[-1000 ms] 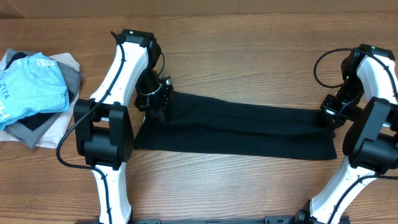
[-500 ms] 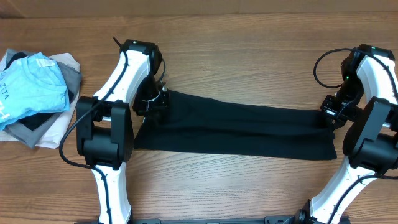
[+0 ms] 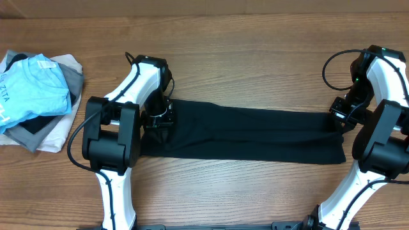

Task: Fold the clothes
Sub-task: 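Fold the back edge forward with both grippers into a long strip, then grasp the strip's right end with the right gripper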

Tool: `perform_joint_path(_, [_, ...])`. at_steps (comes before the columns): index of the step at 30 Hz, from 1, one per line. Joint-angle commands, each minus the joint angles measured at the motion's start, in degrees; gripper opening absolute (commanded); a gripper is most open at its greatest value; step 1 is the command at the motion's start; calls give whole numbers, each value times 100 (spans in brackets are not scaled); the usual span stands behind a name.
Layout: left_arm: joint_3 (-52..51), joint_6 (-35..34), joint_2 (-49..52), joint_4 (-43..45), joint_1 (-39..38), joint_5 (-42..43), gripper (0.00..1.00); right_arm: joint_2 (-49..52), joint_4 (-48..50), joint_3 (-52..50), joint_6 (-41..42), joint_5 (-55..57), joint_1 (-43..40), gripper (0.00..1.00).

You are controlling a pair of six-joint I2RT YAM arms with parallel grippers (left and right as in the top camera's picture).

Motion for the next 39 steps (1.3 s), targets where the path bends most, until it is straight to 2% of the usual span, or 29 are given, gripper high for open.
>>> perform_joint_path(1, [686, -170, -498, 0, 42, -273, 21, -162, 4, -24, -15, 103, -17, 20])
perform_joint_path(5, [953, -343, -979, 264, 42, -278, 22, -162, 46, -24, -15, 96, -17, 27])
perform_joint_path(7, [953, -549, -1154, 409, 42, -310, 26, -162, 120, -26, -20, 57, -17, 44])
perform_joint_path(8, [953, -632, -1213, 444, 42, -308, 27, -162, 203, -26, -120, -4, -17, 48])
perform_joint_path(13, [953, -664, -1231, 474, 42, -306, 29, -162, 402, -26, -411, -249, -20, 52])
perform_joint_path(17, [953, -664, -1231, 544, 26, -306, 40, -162, 507, -26, -431, -247, -114, 66])
perform_joint_path(19, [953, -662, -1231, 555, 28, -306, 44, -162, 505, -26, -455, -245, -186, 76])
perform_joint_path(21, [953, -662, -1231, 551, 28, -306, 47, -162, 505, -39, -656, -245, -264, 81])
perform_joint_path(26, [953, -658, -1231, 570, 28, -306, 54, -162, 911, -535, -1139, -245, -433, 87])
perform_joint_path(32, [953, -640, -1231, 662, 26, -304, 56, -160, 1604, -1377, -1506, -247, -468, 86])
perform_joint_path(34, [953, -640, -1231, 675, 28, -293, 56, -160, 1751, -1543, -1504, -273, -468, 82])
perform_joint_path(36, [953, -640, -1231, 673, 31, -293, 57, -160, 1847, -1641, -1504, -428, -466, 68])
perform_joint_path(37, [953, -640, -1231, 673, 31, -291, 57, -160, 1880, -1641, -1502, -542, -468, 52])
perform_joint_path(38, [953, -640, -1231, 673, 31, -291, 57, -160, 1875, -1641, -1502, -645, -468, 23])
perform_joint_path(39, [953, -640, -1231, 673, 31, -291, 57, -160, 1875, -1641, -1502, -656, -468, 13])
